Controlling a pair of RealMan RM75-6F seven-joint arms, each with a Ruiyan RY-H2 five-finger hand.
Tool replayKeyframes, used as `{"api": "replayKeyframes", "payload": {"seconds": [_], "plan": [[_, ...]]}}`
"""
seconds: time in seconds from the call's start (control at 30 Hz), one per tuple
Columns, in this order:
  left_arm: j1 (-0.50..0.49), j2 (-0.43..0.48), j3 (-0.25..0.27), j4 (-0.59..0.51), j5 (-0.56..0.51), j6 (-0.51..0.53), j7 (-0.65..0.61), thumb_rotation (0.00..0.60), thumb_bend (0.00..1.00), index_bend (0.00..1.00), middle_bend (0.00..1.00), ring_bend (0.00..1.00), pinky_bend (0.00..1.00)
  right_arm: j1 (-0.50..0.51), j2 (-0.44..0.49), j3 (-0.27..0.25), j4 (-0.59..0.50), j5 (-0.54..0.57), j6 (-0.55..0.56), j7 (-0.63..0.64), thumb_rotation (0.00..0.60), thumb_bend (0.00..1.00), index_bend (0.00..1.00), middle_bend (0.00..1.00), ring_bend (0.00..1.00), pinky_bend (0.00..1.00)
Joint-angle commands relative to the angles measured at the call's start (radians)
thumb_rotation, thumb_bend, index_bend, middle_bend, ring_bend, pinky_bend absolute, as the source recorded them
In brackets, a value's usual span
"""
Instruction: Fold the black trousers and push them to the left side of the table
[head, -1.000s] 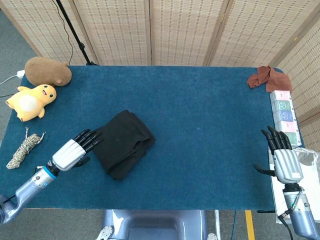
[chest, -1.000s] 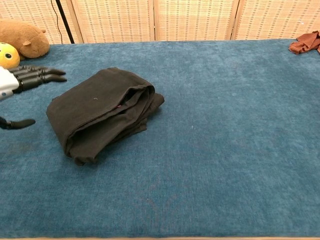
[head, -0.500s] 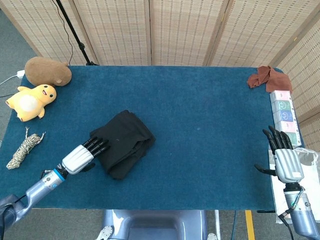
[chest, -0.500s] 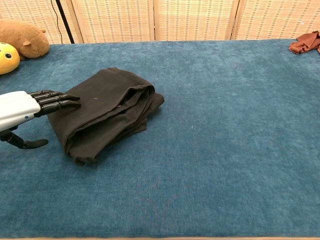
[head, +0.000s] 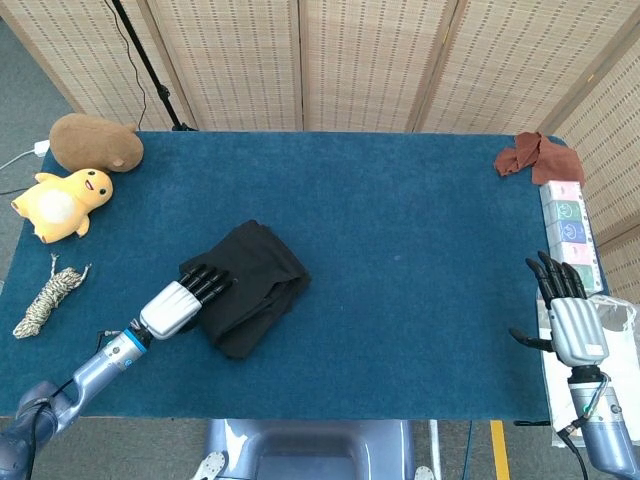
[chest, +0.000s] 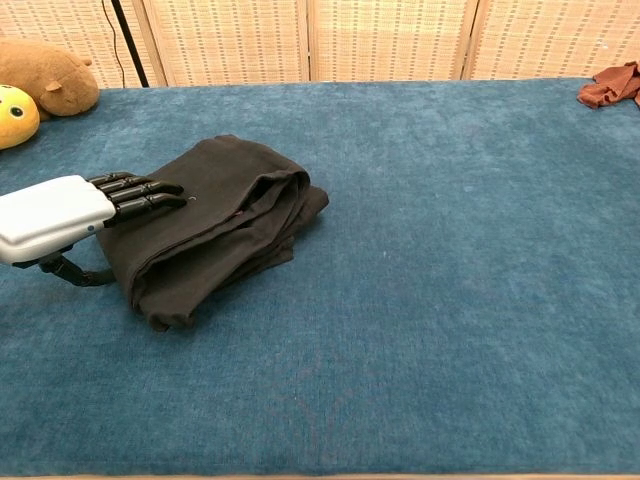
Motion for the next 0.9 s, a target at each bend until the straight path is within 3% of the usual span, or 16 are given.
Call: {"api": "replayKeyframes", "payload": {"seconds": [0.03,0.63,0.77,0.9], "plan": [[-0.002,-0.015,-0.002,0.024,-0.004,-0.005,-0.002,0.600,0.30,0.03,0.00,0.00,0.08,0.000,0.001,0.000,0.000,0.000,-0.001,0.003,0.600,0.00,0.00,0.00,0.00,0.00],[-0.016,-0.118,-0.020,0.152,-0.023,0.007,-0.007,0.600,0.31,0.08,0.00,0.02,0.08,0.000,0.006,-0.005,-0.006,-0.009,-0.001,0.014,0.600,0.00,0.00,0.00,0.00,0.00],[-0.017,-0.131,-0.023,0.173,-0.025,0.024,-0.002,0.600,0.31,0.09,0.04,0.08,0.08,0.000,0.007,-0.005,-0.007,-0.010,0.000,0.016,0.600,0.00,0.00,0.00,0.00,0.00],[-0.018,-0.144,-0.026,0.194,-0.029,0.029,0.006,0.600,0.31,0.19,0.14,0.18,0.08,0.000,0.007,-0.005,-0.007,-0.011,0.000,0.018,0.600,0.00,0.00,0.00,0.00,0.00]]}}
